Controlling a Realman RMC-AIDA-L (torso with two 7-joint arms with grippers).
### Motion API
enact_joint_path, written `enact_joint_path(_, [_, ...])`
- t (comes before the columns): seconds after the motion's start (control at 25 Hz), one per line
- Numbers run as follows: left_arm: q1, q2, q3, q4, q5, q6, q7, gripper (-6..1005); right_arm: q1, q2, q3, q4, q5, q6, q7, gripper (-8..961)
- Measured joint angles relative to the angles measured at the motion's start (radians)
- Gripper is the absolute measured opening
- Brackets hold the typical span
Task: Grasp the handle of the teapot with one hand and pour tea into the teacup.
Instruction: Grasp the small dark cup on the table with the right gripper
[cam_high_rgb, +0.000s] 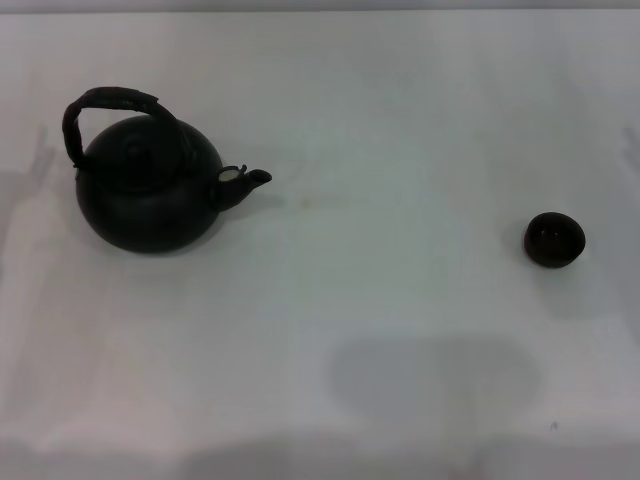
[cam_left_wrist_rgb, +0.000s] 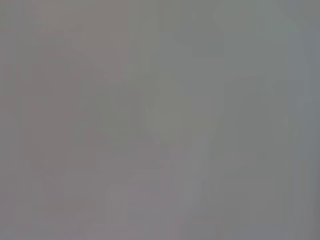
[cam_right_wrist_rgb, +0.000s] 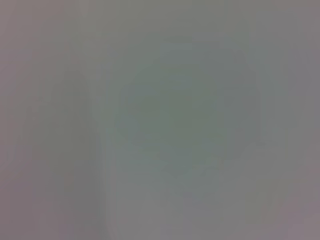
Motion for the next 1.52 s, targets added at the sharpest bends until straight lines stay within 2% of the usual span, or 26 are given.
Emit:
enact_joint_path(0.2, [0.007, -0.001, -0.007, 0.009, -0.007, -0.004, -0.001, 876, -0.004, -0.005, -0.105, -0.068, 0.0, -0.022, 0.054, 870])
enact_joint_path(0.36, [0.009, -0.001, -0.007, 0.014, -0.008, -0.01, -0.003, 876, -0.023, -0.03, -0.212, -0.143, -0.006, -0.028, 0.145, 870])
enact_joint_path(0.48, [0.017, -0.001, -0.004, 0.014, -0.006, -0.024, -0.002, 876, -0.036, -0.055, -0.27, -0.211, -0.09, -0.025, 0.224, 871])
enact_joint_path(0.92, [0.028, -0.001, -0.001, 0.014, -0.003, -0.04, -0.004, 875, -0.032, -0.097, -0.269, -0.506, -0.617, -0.026, 0.636, 871])
enact_joint_path(1.16, [0.023, 0.0, -0.001, 0.014, -0.001, -0.031, -0.002, 875, -0.033, -0.117, -0.213, -0.641, -0.792, 0.001, 0.804, 870])
enact_joint_path(1.32, [0.016, 0.002, -0.001, 0.014, -0.001, -0.027, -0.001, 875, -0.023, -0.109, -0.21, -0.774, -0.938, 0.016, 0.9, 870])
enact_joint_path(1.4, [0.013, 0.003, 0.0, 0.016, -0.001, -0.025, 0.0, 875, -0.008, -0.095, -0.21, -0.812, -1.013, 0.018, 0.934, 870])
enact_joint_path(1.44, [0.014, 0.003, 0.001, 0.021, 0.0, -0.022, 0.0, 875, 0.019, -0.076, -0.21, -0.835, -1.094, 0.025, 0.965, 870])
enact_joint_path(1.48, [0.014, 0.003, 0.001, 0.021, 0.0, -0.022, 0.0, 875, 0.019, -0.076, -0.21, -0.835, -1.094, 0.025, 0.965, 870])
enact_joint_path(1.52, [0.016, 0.003, 0.0, 0.023, -0.001, -0.021, 0.0, 875, 0.036, -0.064, -0.21, -0.84, -1.14, 0.026, 0.98, 870])
